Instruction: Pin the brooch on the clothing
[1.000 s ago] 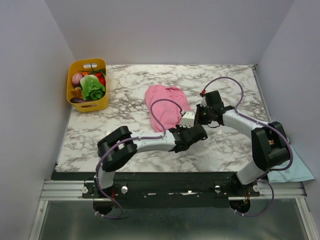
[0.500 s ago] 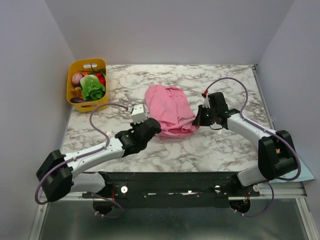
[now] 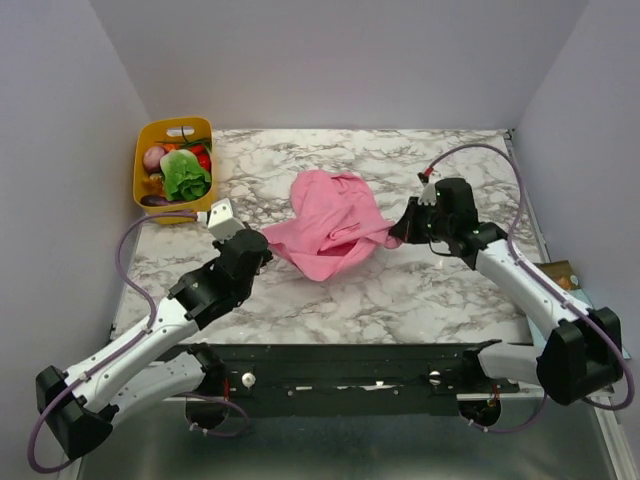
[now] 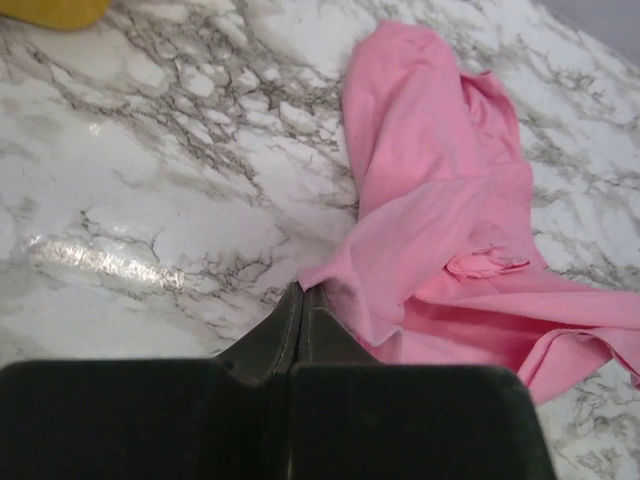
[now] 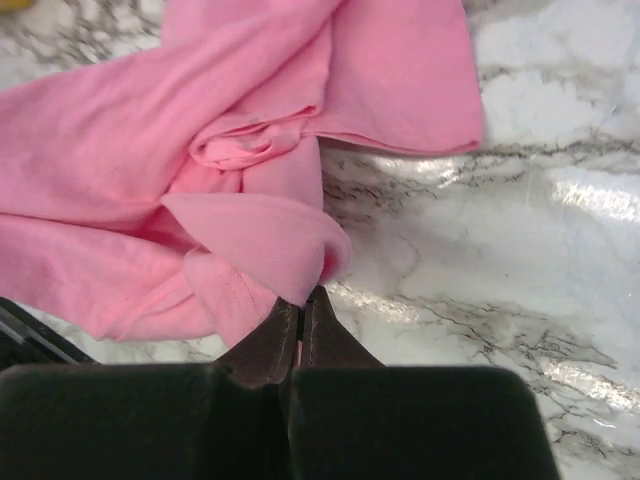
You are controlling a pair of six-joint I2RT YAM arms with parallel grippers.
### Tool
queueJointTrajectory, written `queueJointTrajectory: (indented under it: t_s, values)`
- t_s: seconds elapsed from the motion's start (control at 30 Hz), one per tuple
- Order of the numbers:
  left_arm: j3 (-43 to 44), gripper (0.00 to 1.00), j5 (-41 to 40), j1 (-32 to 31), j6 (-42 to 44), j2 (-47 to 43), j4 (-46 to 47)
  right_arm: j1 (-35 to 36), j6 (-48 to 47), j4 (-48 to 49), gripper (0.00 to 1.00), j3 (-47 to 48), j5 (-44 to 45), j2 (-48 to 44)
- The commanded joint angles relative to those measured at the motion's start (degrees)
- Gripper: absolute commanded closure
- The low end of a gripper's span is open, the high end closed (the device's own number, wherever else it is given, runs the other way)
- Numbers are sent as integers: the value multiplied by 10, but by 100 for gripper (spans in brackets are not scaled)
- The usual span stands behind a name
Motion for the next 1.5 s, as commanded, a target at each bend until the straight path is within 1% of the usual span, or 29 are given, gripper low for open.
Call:
queueJointTrajectory:
  t_s: [0.0,0.17,0.47,0.57,0.6,0.8,0.87,0.9,1.0,1.17,1.37,1.47]
  values:
    - [81,100,-44,5,68,-18,-6,-4,-2,-21,99,65,4,-68]
    - [160,100,-51,6,142,-10,17,-3,-2,-48,99,137,-3,-138]
    - [320,100,-53,6,249,0,58,-3,-2,-63,99,263,-23,-203]
    - [376,100,-39,6,286,3,71,-4,-1,-63,99,292,-38,-218]
    - [407,100,-27,5,300,7,71,-3,-1,-63,99,299,-40,-223]
    - [500,100,34,5,330,20,71,-4,-1,-63,99,342,-72,-257]
    - [524,100,57,5,337,28,63,-3,-3,-63,99,364,-78,-269]
    - [550,100,64,5,338,36,52,-4,-5,-63,99,370,-79,-274]
    - [585,100,93,5,339,46,40,-3,-3,-58,99,397,-85,-287]
    - [592,100,133,5,326,25,65,-3,9,-31,99,413,-101,-306]
    - [602,100,152,5,320,24,70,-4,12,-27,99,426,-108,-311]
    - [613,100,136,5,328,38,62,-4,7,-27,99,420,-100,-308]
